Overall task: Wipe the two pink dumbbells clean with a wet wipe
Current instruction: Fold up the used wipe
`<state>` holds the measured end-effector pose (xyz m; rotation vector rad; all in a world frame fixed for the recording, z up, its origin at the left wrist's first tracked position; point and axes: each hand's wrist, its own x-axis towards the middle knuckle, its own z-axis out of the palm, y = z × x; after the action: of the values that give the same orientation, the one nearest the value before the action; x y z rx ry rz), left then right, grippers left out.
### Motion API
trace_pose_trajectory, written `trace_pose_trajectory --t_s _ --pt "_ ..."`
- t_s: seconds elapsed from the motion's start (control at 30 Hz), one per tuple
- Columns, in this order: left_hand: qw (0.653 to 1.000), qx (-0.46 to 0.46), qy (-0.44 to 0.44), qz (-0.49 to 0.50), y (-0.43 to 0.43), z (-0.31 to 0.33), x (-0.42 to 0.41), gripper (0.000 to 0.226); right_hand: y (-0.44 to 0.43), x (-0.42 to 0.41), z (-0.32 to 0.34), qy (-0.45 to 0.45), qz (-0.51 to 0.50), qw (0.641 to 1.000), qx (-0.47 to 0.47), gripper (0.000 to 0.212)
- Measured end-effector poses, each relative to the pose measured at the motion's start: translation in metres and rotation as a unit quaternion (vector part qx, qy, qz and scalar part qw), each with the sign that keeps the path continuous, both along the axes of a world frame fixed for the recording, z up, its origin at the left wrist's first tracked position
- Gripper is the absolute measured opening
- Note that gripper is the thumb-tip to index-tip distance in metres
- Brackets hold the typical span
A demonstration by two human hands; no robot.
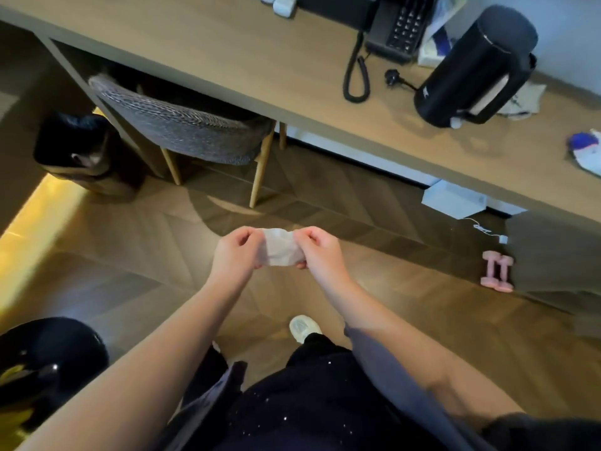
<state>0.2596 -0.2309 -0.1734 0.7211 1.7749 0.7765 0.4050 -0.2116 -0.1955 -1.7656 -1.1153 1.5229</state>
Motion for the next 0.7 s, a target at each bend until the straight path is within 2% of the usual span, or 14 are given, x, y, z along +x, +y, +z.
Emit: trace_pose_trajectory --t_s 0.2,0.33,0.43,0.7 --pt "0.996 -0.006 0.019 -0.086 0.03 0.01 -0.16 0.022 0.009 -0.154 0.007 0.001 -0.088 0.996 -0.012 0.019" --pt "0.993 0.002 0.02 -0.116 0.052 0.016 -0.23 0.026 0.022 -0.223 0.015 0.008 -0.113 0.994 -0.001 0.018" --pt "0.993 0.009 0.024 -0.117 0.064 0.017 -0.27 0.028 0.033 -0.263 0.017 0.004 -0.114 0.993 0.003 0.017" --pt "0.996 0.017 0.036 -0.083 0.107 0.005 -0.36 0.015 0.081 -0.35 0.005 0.021 -0.1 0.995 0.003 0.017"
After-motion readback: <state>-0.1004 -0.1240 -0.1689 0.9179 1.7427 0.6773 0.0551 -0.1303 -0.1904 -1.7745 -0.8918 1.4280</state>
